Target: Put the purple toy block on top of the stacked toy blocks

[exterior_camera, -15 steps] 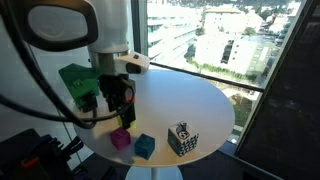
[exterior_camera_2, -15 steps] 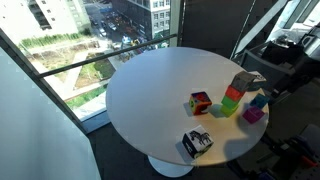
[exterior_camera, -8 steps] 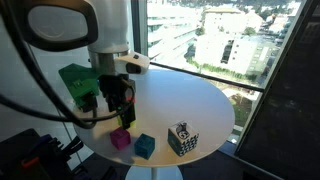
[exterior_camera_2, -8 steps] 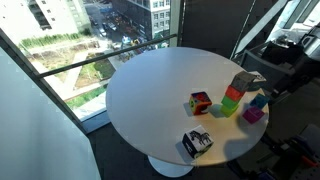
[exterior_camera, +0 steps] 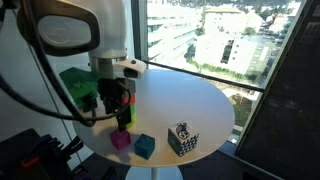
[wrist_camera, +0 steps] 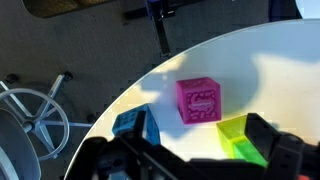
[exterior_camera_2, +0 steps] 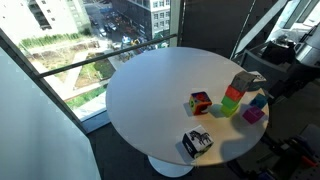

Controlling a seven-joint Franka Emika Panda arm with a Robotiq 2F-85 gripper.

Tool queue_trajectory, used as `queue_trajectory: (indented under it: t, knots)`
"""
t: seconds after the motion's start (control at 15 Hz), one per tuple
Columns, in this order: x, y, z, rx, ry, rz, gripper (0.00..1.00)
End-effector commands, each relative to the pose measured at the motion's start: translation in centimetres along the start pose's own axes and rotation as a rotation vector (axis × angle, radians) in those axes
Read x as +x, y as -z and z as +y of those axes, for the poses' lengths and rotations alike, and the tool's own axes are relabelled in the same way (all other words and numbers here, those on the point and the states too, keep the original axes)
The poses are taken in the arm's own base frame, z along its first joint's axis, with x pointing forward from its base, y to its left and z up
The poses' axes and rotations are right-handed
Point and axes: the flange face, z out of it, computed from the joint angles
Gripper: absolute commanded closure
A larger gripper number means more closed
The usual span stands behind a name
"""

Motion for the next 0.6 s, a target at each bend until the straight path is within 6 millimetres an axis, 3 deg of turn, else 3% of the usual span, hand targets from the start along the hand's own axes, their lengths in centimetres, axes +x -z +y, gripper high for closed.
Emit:
queue_trajectory:
  t: [0.0, 0.53]
  knots:
    - [0.4, -0.6, -1.3, -0.007, -0.006, 0.009, 0.00]
    - [1.1, -2.6, -3.0, -0.022, 0.035, 0.026, 0.00]
